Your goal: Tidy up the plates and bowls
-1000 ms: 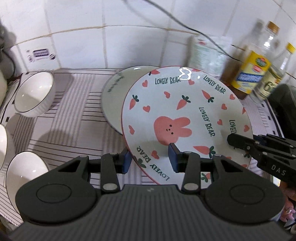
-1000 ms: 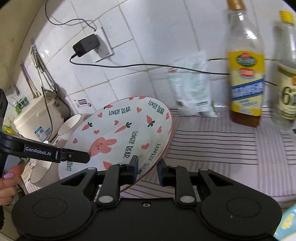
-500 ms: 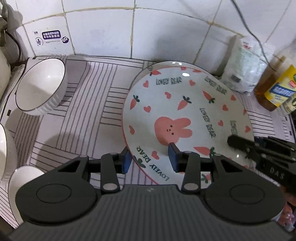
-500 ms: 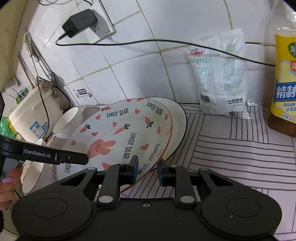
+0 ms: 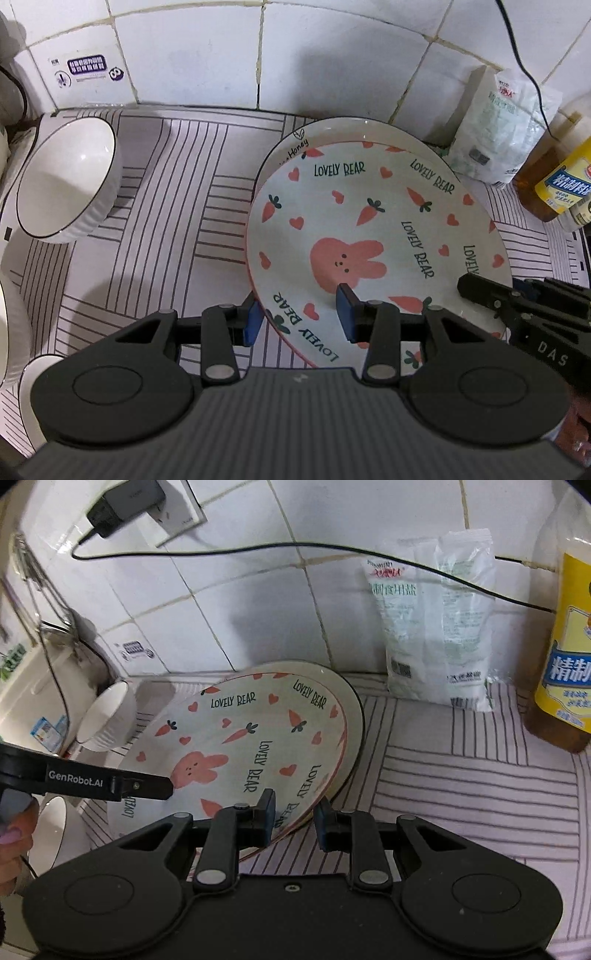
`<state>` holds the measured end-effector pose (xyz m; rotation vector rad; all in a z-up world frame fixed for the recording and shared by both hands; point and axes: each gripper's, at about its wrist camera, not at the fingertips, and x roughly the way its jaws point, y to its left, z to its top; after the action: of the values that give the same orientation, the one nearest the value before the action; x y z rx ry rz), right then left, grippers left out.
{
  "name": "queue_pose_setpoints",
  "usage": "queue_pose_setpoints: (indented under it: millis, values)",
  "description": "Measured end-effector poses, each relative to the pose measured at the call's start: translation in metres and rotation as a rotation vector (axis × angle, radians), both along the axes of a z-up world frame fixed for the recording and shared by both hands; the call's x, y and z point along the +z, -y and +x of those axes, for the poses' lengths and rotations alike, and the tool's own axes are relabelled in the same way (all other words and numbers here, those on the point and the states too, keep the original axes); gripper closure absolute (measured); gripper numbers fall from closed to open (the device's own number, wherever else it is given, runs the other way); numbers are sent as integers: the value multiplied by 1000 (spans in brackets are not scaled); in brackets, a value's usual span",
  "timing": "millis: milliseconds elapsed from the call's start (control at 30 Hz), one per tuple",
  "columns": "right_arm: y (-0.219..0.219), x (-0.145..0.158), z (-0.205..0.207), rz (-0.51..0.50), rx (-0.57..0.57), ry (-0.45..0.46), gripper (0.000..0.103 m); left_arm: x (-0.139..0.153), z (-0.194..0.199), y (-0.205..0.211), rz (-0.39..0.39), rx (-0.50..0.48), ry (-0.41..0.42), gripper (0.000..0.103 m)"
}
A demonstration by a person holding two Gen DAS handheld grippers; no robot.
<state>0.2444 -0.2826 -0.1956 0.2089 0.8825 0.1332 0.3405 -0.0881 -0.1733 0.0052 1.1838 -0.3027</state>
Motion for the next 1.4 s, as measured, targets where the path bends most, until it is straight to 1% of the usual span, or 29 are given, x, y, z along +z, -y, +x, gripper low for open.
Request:
queue_pose_setpoints:
  millis: [100, 200, 233, 267, 300, 400, 467, 700, 800, 867, 900, 933, 1000, 1100, 1300, 1400]
  values:
    - [-7, 1, 2, -16, -37, -31, 76, 0, 3, 1, 1, -1, 0, 63]
    - [-13, 5, 1, -40, -61, -27, 76, 1, 6, 2, 2, -12, -3, 63]
    - [-15, 5, 2, -55, -65, -29, 75, -1, 6, 4, 3, -16, -10, 64]
    - [-18, 6, 3, -86, -69, -38, 71, -2, 7, 4, -3, -9, -11, 64]
    - [-25, 7, 6, -137, -71, -47, 69, -3, 6, 5, -6, -8, -14, 64]
    - [-40, 6, 4, -274, -72, -27, 65, -4, 5, 6, 5, -16, -19, 63]
    - [-43, 4, 4, -313, -71, -22, 63, -4, 6, 8, 16, -15, -21, 64]
    - [-44, -3, 9, -335, -83, 26, 62, -3, 6, 8, 21, -26, -37, 66]
    - [-45, -7, 6, -349, -89, 64, 62, -1, -1, 11, 37, -20, -22, 66]
    - [-46, -5, 0, -355, -116, 83, 64, -1, -6, 14, 36, -20, -21, 65]
    - [-48, -3, -4, -369, -134, 98, 64, 1, -10, 16, 31, -16, -4, 64]
    - [-49, 1, -10, -380, -142, 114, 64, 4, -14, 19, 44, -13, 14, 64]
    - [-48, 8, -21, -369, -164, 137, 64, 11, -21, 23, 70, -23, 40, 64]
    - [-41, 18, -39, -341, -176, 159, 64, 23, -35, 28, 86, -46, 74, 64]
    - [-18, 42, -93, -193, -195, 220, 64, 49, -61, 37, 95, -116, 114, 62]
    - [-13, 55, -121, -189, -198, 261, 63, 62, -76, 43, 90, -161, 130, 61]
